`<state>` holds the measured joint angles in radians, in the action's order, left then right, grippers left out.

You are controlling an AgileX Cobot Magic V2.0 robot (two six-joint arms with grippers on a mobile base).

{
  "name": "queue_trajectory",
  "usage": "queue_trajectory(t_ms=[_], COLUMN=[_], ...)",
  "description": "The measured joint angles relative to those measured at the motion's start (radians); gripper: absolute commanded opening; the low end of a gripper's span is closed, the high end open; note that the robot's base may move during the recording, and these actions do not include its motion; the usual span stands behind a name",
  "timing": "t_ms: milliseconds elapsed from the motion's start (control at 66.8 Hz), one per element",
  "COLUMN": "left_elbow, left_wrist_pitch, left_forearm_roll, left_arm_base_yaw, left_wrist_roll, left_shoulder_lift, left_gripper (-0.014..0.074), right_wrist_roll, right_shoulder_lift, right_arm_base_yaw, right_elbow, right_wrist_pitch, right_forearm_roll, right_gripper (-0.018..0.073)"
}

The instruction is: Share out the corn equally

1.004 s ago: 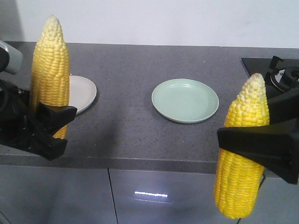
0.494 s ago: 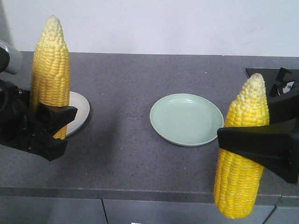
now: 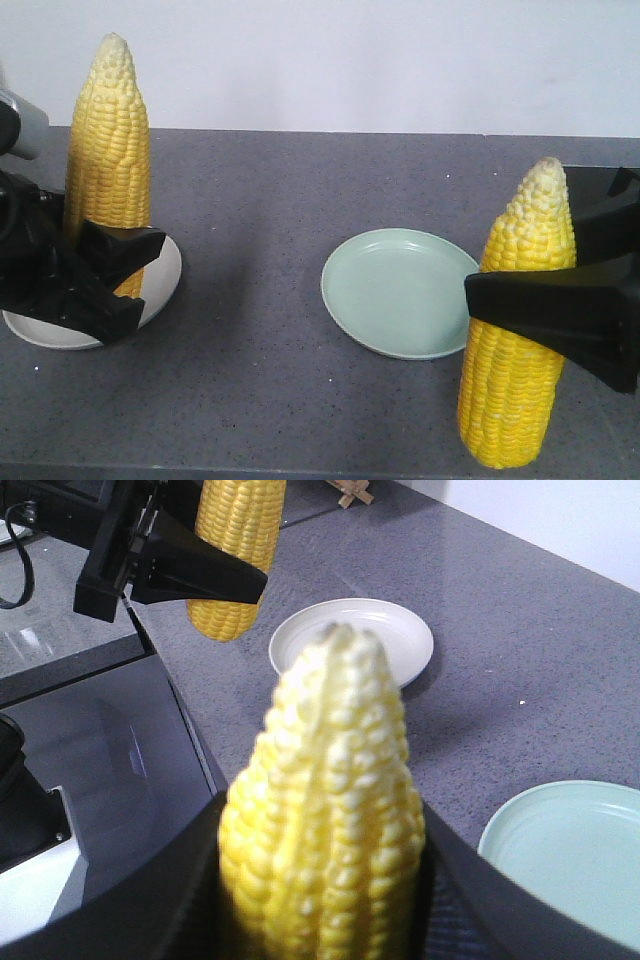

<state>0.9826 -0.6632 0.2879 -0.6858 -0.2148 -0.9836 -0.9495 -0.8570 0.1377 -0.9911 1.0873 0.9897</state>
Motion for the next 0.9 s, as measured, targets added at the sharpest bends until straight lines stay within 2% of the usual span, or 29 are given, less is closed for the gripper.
queue_trajectory(t_ms=[899], left_elbow=[0.0], left_wrist_pitch=[0.0], left_forearm_roll=[0.0], left_arm_base_yaw=[0.0], left_wrist_roll=[0.0], left_shoulder_lift=[0.0], left_gripper=[0.0253], right_wrist_roll=[0.0], right_shoulder_lift=[0.0], right_arm_base_yaw=[0.0], right_elbow=[0.0], right_wrist_pitch=[0.0], right_forearm_roll=[0.0], right_gripper=[0.0162])
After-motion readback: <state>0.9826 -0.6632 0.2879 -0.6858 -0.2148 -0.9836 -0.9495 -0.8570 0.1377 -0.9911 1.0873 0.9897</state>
